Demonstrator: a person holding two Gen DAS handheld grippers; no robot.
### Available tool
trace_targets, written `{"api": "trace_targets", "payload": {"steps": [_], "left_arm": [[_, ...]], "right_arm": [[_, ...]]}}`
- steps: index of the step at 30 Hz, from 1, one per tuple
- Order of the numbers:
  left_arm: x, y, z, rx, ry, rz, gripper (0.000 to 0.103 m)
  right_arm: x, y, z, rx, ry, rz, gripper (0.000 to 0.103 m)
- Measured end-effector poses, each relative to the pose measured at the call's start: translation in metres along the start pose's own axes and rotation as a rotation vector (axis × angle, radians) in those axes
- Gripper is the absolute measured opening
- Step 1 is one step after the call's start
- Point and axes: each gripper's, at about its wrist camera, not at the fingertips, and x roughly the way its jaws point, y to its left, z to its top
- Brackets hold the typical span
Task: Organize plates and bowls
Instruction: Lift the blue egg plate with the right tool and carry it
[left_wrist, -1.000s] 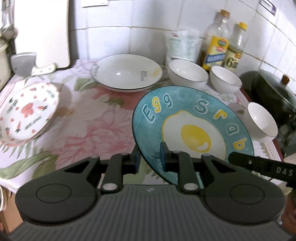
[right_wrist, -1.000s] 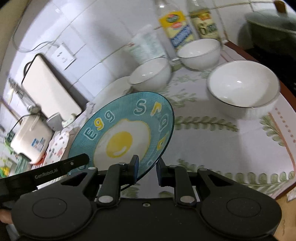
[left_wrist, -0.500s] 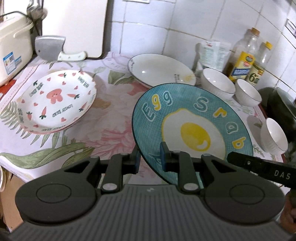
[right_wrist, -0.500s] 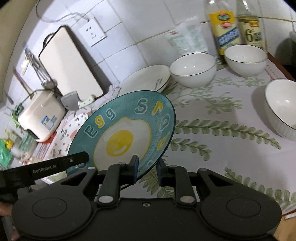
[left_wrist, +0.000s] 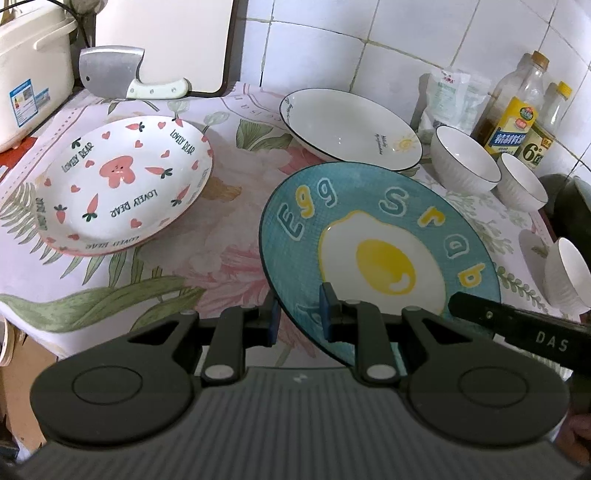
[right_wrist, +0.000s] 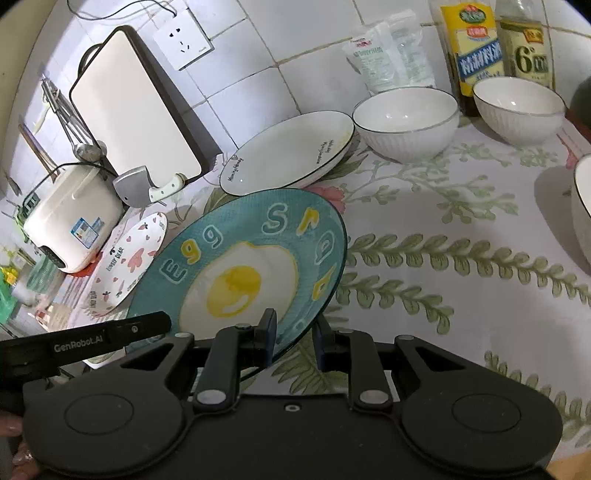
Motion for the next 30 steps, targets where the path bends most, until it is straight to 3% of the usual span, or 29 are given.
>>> {"api": "trace_targets", "payload": {"steps": [6,16,23,26,30], "left_arm": [[0.011,0.008,0.008,-0.014,0.047,-0.015,0.019],[0.027,0.026,0.001,-0.107,0.151,-0.048,0.02],[0.006,0.021,0.016,-0.018,0.194,0.018,0.021],[-0.02,0.025,0.028,-0.007,0.172,-0.033,0.031],[-0.056,0.029,0.04,0.053,0.139,-0.065,0.041]], "right_arm": [[0.015,0.001,0.007,-0.038,0.016,-0.014,0.025],[0.024,0.005,-0.009,-0.054,0.034,-0.053,0.026],[0.011,0.026,-0.003,-0.121,0.086,-0.126,0.039],[-0.007,0.032,-0.001,-0.118,0.084,-0.109,0.041],[-0.04,0.049,0.007,-0.146,0.036,-0.051,0.062]]}}
